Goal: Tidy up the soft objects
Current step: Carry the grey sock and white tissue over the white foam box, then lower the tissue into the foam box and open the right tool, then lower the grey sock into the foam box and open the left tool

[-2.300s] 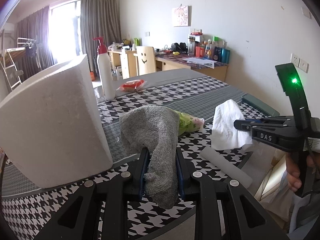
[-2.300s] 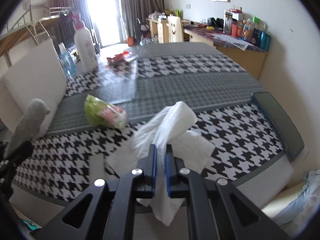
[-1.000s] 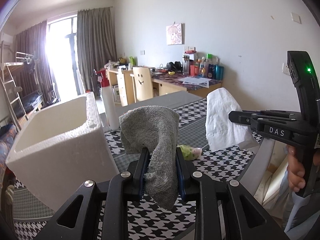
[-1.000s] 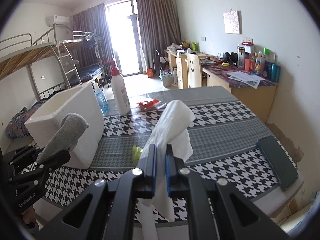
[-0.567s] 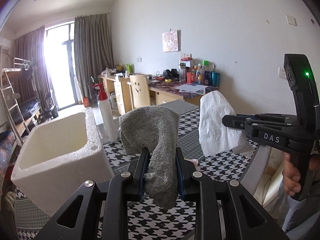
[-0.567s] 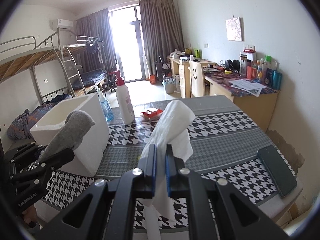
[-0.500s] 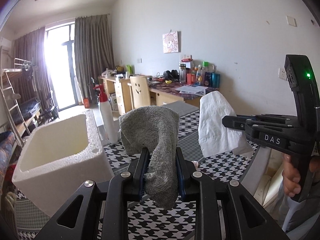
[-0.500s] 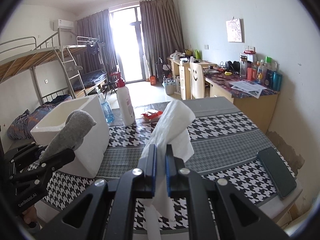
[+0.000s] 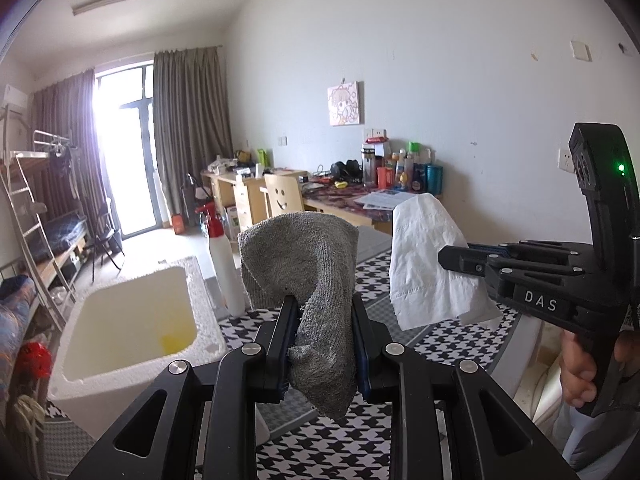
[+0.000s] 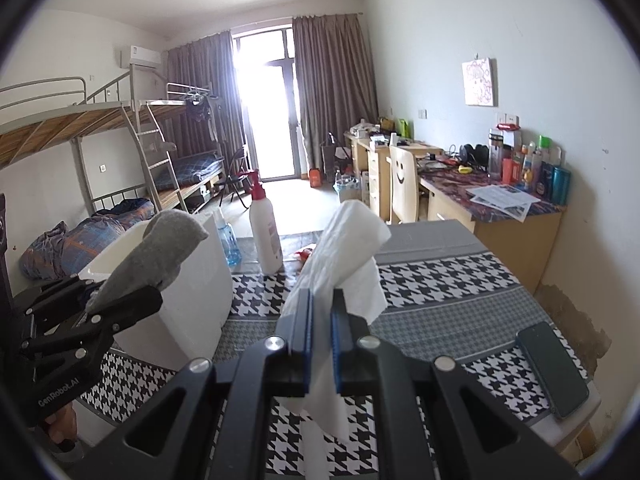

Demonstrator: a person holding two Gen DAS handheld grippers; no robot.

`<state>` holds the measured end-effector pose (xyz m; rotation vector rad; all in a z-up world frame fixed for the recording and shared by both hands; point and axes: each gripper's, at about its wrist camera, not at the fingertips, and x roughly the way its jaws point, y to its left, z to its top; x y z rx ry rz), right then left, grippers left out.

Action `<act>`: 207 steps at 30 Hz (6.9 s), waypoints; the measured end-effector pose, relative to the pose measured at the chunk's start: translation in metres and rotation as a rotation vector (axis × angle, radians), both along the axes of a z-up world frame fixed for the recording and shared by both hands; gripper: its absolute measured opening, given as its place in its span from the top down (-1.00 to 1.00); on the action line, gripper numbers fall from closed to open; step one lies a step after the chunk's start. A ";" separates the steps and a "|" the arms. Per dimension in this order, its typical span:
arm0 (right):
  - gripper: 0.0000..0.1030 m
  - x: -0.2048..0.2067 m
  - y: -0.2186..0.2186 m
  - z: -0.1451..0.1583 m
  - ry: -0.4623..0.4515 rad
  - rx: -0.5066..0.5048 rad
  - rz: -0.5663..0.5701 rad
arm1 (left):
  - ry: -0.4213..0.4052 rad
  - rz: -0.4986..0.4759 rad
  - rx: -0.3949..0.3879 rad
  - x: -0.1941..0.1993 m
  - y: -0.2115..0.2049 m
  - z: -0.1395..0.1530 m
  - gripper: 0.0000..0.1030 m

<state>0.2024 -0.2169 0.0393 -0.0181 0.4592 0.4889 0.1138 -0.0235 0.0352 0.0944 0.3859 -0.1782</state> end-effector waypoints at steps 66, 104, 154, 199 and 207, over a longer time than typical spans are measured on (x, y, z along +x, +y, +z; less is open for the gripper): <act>0.79 0.015 0.065 0.045 -0.118 0.012 0.209 | -0.125 0.222 -0.010 0.005 0.034 0.039 0.49; 0.79 0.026 0.128 0.043 -0.075 -0.002 0.370 | -0.113 0.392 -0.035 0.004 0.084 0.036 0.49; 0.19 0.040 0.197 0.021 0.064 -0.066 0.532 | -0.084 0.523 -0.069 -0.003 0.092 0.025 0.48; -0.69 0.041 0.134 0.034 -0.033 -0.031 0.377 | -0.028 0.400 -0.058 0.035 0.082 0.018 0.49; -0.69 0.043 0.121 0.032 -0.040 -0.032 0.341 | -0.010 0.376 -0.061 0.043 0.083 0.016 0.48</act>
